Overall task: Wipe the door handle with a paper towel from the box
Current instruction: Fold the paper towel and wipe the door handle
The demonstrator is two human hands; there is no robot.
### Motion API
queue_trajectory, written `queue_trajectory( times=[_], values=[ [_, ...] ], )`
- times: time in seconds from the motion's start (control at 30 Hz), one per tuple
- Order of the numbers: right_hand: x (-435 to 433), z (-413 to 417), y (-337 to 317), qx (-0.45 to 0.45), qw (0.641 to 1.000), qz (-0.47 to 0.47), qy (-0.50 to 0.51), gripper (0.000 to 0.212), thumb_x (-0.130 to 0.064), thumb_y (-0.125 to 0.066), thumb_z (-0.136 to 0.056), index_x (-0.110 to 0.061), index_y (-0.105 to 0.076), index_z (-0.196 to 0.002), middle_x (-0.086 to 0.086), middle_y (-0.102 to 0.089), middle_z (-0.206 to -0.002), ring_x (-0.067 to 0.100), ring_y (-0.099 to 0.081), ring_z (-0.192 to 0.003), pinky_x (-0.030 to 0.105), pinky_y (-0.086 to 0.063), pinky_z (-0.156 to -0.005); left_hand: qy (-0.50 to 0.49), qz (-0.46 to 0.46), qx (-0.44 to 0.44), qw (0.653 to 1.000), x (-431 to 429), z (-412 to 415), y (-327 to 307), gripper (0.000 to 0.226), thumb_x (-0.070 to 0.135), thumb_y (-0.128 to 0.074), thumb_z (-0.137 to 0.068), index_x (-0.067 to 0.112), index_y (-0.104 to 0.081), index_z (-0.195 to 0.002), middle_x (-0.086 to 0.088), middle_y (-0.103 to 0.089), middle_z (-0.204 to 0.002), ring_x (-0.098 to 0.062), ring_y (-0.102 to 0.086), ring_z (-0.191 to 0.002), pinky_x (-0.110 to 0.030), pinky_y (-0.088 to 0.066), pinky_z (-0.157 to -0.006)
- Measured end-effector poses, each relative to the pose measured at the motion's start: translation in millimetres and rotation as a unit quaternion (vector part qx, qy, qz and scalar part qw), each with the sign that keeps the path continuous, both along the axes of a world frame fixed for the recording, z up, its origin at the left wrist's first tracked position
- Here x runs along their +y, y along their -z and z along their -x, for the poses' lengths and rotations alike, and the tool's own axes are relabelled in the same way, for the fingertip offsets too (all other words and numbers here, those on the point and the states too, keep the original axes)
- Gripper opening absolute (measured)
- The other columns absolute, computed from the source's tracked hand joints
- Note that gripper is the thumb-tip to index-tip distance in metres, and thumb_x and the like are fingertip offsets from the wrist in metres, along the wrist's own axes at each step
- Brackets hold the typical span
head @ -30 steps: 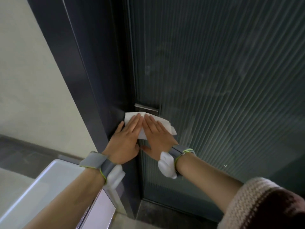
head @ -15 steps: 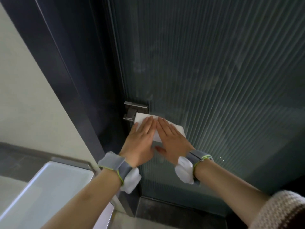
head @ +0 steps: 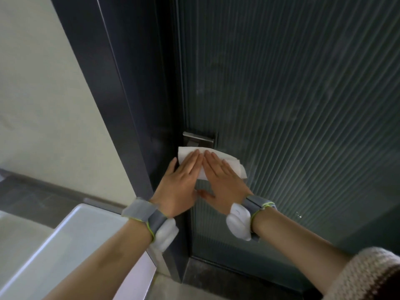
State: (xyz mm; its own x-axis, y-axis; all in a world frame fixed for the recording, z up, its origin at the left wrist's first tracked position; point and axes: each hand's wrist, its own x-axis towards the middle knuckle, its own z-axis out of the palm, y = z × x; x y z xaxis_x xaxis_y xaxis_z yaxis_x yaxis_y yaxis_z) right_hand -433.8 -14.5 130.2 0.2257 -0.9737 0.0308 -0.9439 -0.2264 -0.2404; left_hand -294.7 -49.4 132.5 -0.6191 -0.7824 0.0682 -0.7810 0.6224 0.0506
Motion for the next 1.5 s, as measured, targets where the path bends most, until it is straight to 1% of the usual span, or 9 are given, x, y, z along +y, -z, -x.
queue_trajectory(
  times=[0.23,0.43,0.67,0.83,0.97,1.07,1.2,1.33,1.5],
  values=[
    [-18,-11,-8,0.000,1.000,-0.002,-0.002,0.078,-0.039,-0.042,-0.091,-0.007,0.006,-0.144,0.010,0.006,-0.158,0.019,0.006,-0.145,0.031,0.004,-0.120,-0.026,-0.022,0.017,0.999,-13,-4,-10,0.077,0.020,-0.045,-0.086,0.014,0.006,-0.144,-0.002,0.008,-0.158,-0.012,0.005,-0.145,-0.037,0.001,-0.119],
    [-9,3,-4,0.004,1.000,-0.005,0.003,0.077,-0.037,-0.041,-0.092,-0.008,0.008,-0.143,0.009,0.008,-0.158,0.017,0.007,-0.145,0.029,0.007,-0.117,-0.008,-0.034,0.015,0.999,-6,8,-9,0.076,0.023,-0.045,-0.088,0.011,0.007,-0.143,-0.006,0.008,-0.158,-0.017,0.008,-0.145,-0.038,0.003,-0.119],
    [11,28,-1,0.003,1.000,-0.007,0.025,0.077,-0.039,-0.041,-0.092,-0.008,0.007,-0.143,0.009,0.006,-0.158,0.018,0.006,-0.145,0.026,0.008,-0.116,0.018,-0.034,0.020,0.999,5,34,-3,0.076,0.024,-0.046,-0.089,0.012,0.005,-0.144,-0.004,0.006,-0.158,-0.016,0.007,-0.145,-0.038,0.003,-0.119],
    [23,36,4,0.001,0.999,-0.008,0.036,0.076,-0.038,-0.039,-0.093,-0.010,0.010,-0.143,0.007,0.011,-0.157,0.016,0.010,-0.145,0.025,0.010,-0.115,0.033,-0.030,0.019,0.999,13,42,1,0.075,0.022,-0.044,-0.088,0.011,0.006,-0.143,-0.005,0.007,-0.158,-0.017,0.007,-0.145,-0.039,0.003,-0.119],
    [31,33,7,0.004,0.999,-0.008,0.039,0.078,-0.038,-0.039,-0.092,-0.011,0.013,-0.143,0.005,0.015,-0.157,0.015,0.014,-0.144,0.026,0.011,-0.115,0.042,-0.022,0.011,0.999,19,38,3,0.076,0.023,-0.042,-0.089,0.011,0.010,-0.143,-0.005,0.009,-0.158,-0.017,0.009,-0.145,-0.039,0.003,-0.119],
    [35,30,8,0.015,0.999,-0.009,0.034,0.078,-0.039,-0.038,-0.093,-0.011,0.015,-0.142,0.005,0.018,-0.156,0.016,0.017,-0.143,0.026,0.015,-0.111,0.051,-0.016,0.004,0.999,24,32,6,0.077,0.025,-0.042,-0.089,0.010,0.012,-0.142,-0.005,0.014,-0.157,-0.017,0.012,-0.145,-0.038,0.003,-0.119],
    [37,25,8,0.016,0.999,-0.013,0.030,0.077,-0.039,-0.037,-0.093,-0.011,0.015,-0.142,0.005,0.020,-0.156,0.016,0.019,-0.143,0.026,0.016,-0.111,0.062,-0.011,-0.008,0.998,26,23,8,0.076,0.022,-0.040,-0.089,0.010,0.014,-0.141,-0.006,0.018,-0.156,-0.017,0.011,-0.145,-0.036,0.002,-0.120],
    [29,19,3,0.016,1.000,-0.017,0.019,0.076,-0.040,-0.037,-0.093,-0.010,0.012,-0.143,0.005,0.016,-0.157,0.016,0.015,-0.144,0.028,0.011,-0.116,0.045,-0.019,0.018,0.999,19,17,4,0.074,0.021,-0.041,-0.089,0.011,0.009,-0.143,-0.006,0.011,-0.158,-0.017,0.008,-0.145,-0.035,0.001,-0.119],
    [12,11,-3,0.011,1.000,-0.015,0.014,0.074,-0.038,-0.038,-0.093,-0.009,0.009,-0.143,0.007,0.012,-0.157,0.017,0.011,-0.145,0.028,0.008,-0.116,0.015,-0.019,0.002,1.000,4,12,-3,0.072,0.024,-0.040,-0.090,0.012,0.006,-0.143,-0.005,0.007,-0.158,-0.015,0.005,-0.146,-0.037,0.001,-0.119]
  ],
)
